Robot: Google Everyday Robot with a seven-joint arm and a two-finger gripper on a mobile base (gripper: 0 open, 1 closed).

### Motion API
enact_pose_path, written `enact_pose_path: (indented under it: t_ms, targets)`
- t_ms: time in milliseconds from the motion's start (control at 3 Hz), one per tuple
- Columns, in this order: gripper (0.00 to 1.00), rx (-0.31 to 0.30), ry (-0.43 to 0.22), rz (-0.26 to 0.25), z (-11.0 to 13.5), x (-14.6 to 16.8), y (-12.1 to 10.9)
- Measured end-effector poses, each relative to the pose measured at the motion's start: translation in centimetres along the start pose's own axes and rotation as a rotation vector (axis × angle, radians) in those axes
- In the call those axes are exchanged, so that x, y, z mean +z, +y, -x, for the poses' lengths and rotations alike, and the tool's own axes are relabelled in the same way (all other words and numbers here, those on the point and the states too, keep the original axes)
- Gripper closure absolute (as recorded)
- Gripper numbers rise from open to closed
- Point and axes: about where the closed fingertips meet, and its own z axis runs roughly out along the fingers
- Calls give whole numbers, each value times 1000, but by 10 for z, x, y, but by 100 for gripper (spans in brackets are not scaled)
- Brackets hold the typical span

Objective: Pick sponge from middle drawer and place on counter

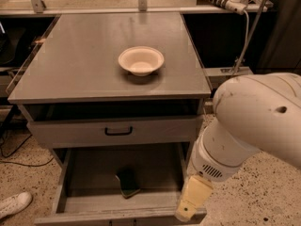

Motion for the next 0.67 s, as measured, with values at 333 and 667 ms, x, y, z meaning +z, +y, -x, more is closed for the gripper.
enact_pose_path:
  t_ms: [333,667]
  targets:
    - [0,13,-13,26,6,23,15]
    - [0,54,-60,71,27,67,38]
